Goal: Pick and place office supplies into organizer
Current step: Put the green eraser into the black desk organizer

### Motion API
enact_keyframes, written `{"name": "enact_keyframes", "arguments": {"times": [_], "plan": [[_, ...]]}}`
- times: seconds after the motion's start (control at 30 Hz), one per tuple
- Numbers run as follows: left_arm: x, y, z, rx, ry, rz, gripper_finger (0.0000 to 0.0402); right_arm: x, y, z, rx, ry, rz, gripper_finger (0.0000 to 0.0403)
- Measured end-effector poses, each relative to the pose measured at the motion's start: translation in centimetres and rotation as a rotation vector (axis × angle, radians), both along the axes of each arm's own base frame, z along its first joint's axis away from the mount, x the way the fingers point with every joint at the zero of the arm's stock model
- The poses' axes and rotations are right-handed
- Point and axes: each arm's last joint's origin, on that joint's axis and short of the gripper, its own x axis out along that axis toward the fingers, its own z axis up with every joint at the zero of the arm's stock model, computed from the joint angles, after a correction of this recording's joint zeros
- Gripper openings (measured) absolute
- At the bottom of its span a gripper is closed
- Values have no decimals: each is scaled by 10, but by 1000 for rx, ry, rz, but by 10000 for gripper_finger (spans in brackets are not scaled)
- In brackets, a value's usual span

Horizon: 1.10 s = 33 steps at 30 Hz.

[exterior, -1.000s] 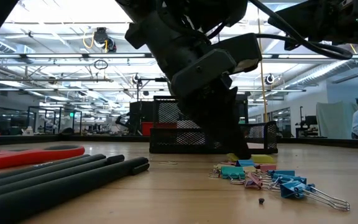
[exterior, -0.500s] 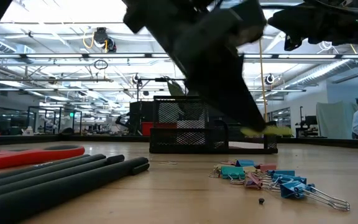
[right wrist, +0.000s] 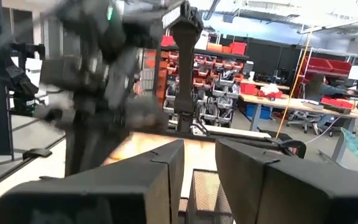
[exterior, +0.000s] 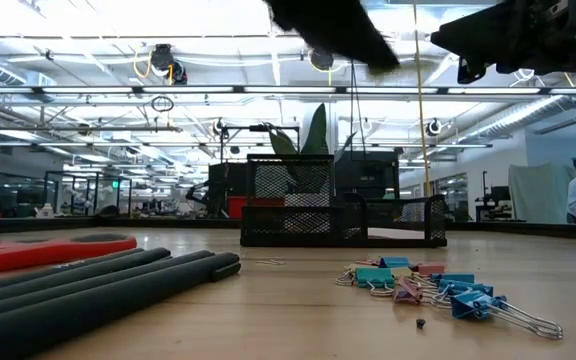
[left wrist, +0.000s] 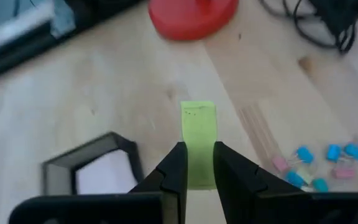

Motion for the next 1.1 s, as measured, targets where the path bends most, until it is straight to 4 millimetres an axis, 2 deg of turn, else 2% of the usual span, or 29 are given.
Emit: {"name": "enact_keyframes", "arguments": {"times": [0.1, 0.23, 0.33, 0.47, 0.63, 0.9, 1.0, 1.1], "plan": [[-9, 3, 24, -24, -53, 22, 67, 0, 0, 0, 0, -2, 0, 84], [-25, 12, 52, -12, -101, 150, 67, 0, 0, 1, 5, -5, 0, 84], [-38, 19, 64, 12, -95, 266, 67, 0, 0, 1, 16, -5, 2, 84], [-52, 24, 67, 30, -37, 357, 67, 0, 0, 0, 18, -1, 2, 84], [-59, 24, 55, 39, 32, 401, 67, 0, 0, 0, 18, 2, 2, 84], [-67, 28, -13, 43, 67, 410, 67, 0, 0, 0, 19, 2, 2, 84], [-68, 32, -29, 32, 26, 418, 67, 0, 0, 0, 19, 2, 2, 84], [-65, 39, -33, 13, -8, 427, 67, 0, 0, 0, 19, -1, 2, 84]]}}
